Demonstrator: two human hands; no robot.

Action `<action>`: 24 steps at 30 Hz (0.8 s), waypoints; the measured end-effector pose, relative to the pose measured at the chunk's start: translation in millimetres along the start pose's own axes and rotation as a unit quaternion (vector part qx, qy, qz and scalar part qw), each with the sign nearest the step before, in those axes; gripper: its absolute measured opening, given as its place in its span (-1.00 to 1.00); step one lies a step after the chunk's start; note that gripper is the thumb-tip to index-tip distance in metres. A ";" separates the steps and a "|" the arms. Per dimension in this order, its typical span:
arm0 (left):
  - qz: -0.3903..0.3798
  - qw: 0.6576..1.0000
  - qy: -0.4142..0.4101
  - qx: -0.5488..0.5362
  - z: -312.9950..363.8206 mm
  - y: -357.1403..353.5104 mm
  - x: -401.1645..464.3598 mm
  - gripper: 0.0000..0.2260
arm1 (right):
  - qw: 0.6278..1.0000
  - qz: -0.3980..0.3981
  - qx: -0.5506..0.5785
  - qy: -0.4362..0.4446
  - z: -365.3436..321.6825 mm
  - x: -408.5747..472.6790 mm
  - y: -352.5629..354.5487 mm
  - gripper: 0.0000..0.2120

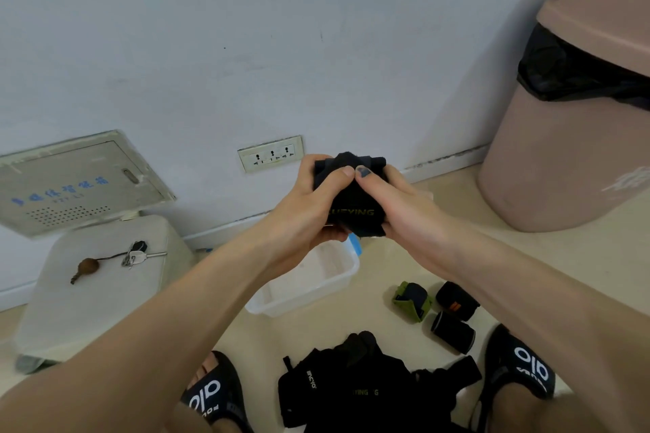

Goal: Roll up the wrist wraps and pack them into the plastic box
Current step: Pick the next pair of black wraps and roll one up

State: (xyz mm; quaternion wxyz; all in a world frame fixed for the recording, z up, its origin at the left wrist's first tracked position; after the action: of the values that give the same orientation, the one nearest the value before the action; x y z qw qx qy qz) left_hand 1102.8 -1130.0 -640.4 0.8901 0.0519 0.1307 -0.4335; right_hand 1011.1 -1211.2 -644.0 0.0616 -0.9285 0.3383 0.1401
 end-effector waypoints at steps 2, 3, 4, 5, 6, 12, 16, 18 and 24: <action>0.003 1.000 -0.009 -0.006 2.1 1.2 0.5 -0.77 | 1.000 -0.016 0.009 -0.003 -3.0 -1.8 -1.4 -0.64; 0.005 1.000 -0.015 -0.008 3.9 2.1 0.9 -0.77 | 1.000 -0.019 0.017 -0.003 -5.7 -2.8 -1.3 -0.64; 0.007 1.000 -0.022 -0.009 6.0 3.0 0.6 -0.78 | 0.999 -0.019 0.026 -0.002 -7.9 -3.2 -1.2 -0.64; 0.011 0.999 -0.031 -0.007 7.9 4.6 1.6 -0.79 | 0.999 -0.018 0.031 0.000 -9.6 -3.4 -1.1 -0.64; 0.017 0.999 -0.041 -0.004 10.1 6.1 2.6 -0.79 | 0.999 -0.016 0.028 -0.001 -9.4 -3.3 -0.8 -0.61; 0.087 0.995 -0.048 0.003 18.5 27.4 13.6 -0.78 | 0.996 0.037 -0.086 0.007 -2.1 -11.7 10.9 -0.42; 0.095 0.995 -0.032 0.014 13.5 32.3 18.7 -0.76 | 0.934 0.057 -0.271 0.226 -29.0 -26.9 8.7 -0.61; 0.086 0.996 -0.021 0.013 10.5 28.8 19.4 -0.76 | 0.876 0.039 -0.366 0.312 -31.3 -30.9 -1.3 -0.65; 0.078 0.997 -0.012 0.014 5.7 22.3 20.3 -0.75 | 0.809 0.063 -0.384 0.439 -40.1 -27.5 -7.9 -0.78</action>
State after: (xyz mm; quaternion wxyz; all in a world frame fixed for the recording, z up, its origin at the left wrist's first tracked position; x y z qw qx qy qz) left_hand 1133.4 -1132.8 -641.0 0.9218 0.0694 0.1090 -0.3656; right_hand 1004.8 -1196.8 -597.3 -0.4645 -0.8157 0.3051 -0.1606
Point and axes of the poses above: each hand's wrist, its own x-axis towards the middle knuckle, its own y-axis out of the back of the hand, z = x × y, the point moved 8 cm from there along x, towards the middle knuckle, and after that the axes turned 7 degrees about z, right-handed, at the moved point
